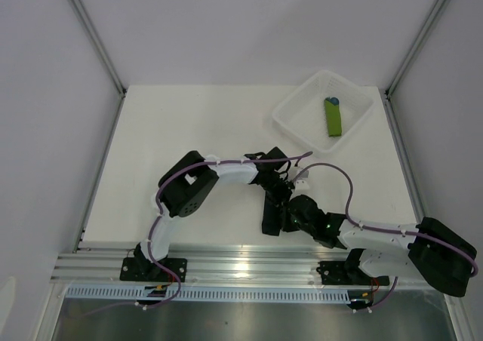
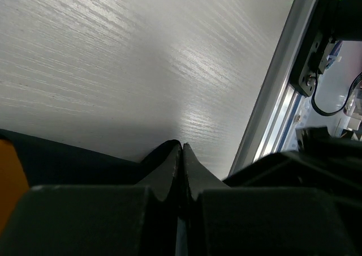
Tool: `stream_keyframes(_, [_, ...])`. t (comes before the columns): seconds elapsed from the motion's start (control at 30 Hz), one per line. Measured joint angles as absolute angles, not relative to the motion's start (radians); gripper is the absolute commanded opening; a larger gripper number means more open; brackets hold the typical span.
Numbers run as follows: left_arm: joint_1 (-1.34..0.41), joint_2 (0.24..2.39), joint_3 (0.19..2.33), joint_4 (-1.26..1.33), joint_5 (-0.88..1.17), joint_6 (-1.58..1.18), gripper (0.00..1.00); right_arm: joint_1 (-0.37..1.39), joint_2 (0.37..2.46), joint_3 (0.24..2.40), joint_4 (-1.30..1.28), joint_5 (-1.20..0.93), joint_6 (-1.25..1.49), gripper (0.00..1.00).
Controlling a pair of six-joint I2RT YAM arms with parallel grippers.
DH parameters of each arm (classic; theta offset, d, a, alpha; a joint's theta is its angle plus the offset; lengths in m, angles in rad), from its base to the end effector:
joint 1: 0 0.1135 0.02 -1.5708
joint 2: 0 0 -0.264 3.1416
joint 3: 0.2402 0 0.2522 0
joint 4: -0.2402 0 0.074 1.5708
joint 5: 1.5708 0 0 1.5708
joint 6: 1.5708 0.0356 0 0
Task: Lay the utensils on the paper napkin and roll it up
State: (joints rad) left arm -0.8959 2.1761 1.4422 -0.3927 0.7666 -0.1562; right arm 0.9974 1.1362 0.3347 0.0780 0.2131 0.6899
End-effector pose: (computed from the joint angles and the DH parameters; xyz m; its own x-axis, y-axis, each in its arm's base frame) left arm 0.2526 -0.3552 0.1211 -0.6738 0.6626 -0.3271 0.6517 0.3243 -0.6856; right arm 0.1169 0.1672 0.1467 -0.7448 -0.0067 -0.6672 -0.3384 0.8656 0.3690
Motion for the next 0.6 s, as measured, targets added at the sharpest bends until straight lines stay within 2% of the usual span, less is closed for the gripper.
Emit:
stream_keyframes(0.17, [-0.896, 2.176, 1.453, -0.403, 0.765, -0.149, 0.25, 0.982, 1.145, 0.307, 0.091, 0.213, 0.729, 0.1])
stream_keyframes(0.33, [-0.896, 2.17, 1.488, -0.429, 0.738, -0.111, 0.46, 0.98, 1.145, 0.29, 0.119, 0.214, 0.769, 0.08])
stream_keyframes(0.6, [-0.878, 2.117, 1.523, -0.542, 0.651, -0.063, 0.52, 0.977, 1.119, 0.262, 0.138, 0.237, 0.803, 0.08])
